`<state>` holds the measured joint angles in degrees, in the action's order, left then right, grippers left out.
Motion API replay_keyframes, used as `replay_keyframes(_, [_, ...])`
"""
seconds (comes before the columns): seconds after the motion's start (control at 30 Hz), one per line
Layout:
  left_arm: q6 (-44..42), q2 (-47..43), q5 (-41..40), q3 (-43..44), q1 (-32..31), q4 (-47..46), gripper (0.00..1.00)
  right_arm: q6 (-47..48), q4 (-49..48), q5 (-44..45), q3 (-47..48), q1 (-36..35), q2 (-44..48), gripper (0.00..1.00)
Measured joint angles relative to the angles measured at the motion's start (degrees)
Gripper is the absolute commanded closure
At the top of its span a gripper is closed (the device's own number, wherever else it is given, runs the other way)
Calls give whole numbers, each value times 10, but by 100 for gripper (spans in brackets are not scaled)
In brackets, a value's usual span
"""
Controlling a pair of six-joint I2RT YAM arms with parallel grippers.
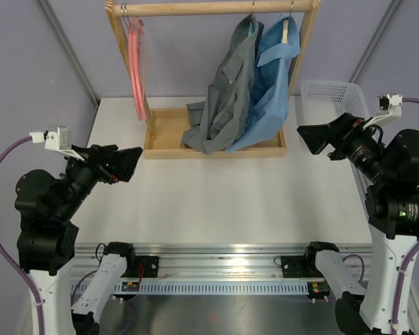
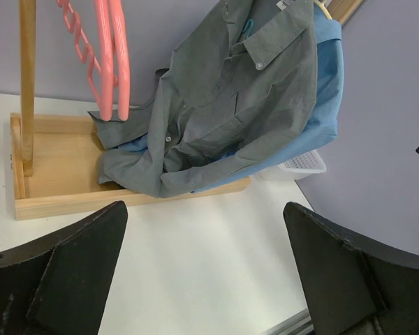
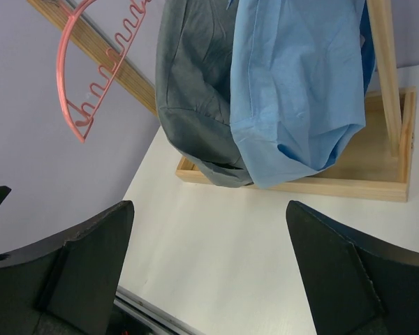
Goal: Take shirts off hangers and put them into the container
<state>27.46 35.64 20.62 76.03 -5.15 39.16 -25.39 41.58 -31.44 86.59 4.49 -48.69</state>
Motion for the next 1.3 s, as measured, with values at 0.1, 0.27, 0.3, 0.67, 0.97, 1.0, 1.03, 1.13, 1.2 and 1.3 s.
replay_keyframes(0.1, [2,-4,0,-5,0,-4,1,-2,-1,2,-3,0,0,1])
replay_keyframes(0.27, [8,-7,-1,-23,0,-16,1,-5,-3,33,7,0,-12,1])
replay_keyframes(0.3, [11,-6,0,-28,0,-17,1,-5,2,48,22,0,-28,2])
replay_keyframes(0.67, [44,4,16,-104,0,-61,1,17,69,152,236,-1,-349,0])
replay_keyframes(0.97, [49,-1,24,-137,0,-80,1,34,99,112,356,-20,-418,1])
replay_keyframes(1.0, [50,-2,26,-140,0,-81,1,35,97,105,369,-22,-416,0])
replay_keyframes(1.03, [50,-3,27,-144,0,-84,1,36,94,92,381,-24,-411,0])
replay_keyframes(1.13, [51,-6,30,-155,0,-92,1,38,92,74,395,-36,-404,1])
replay_keyframes(1.2, [52,-7,32,-159,0,-93,1,43,95,65,411,-63,-408,1])
replay_keyframes(1.3, [54,-7,34,-165,0,-94,1,61,113,63,461,-120,-443,0])
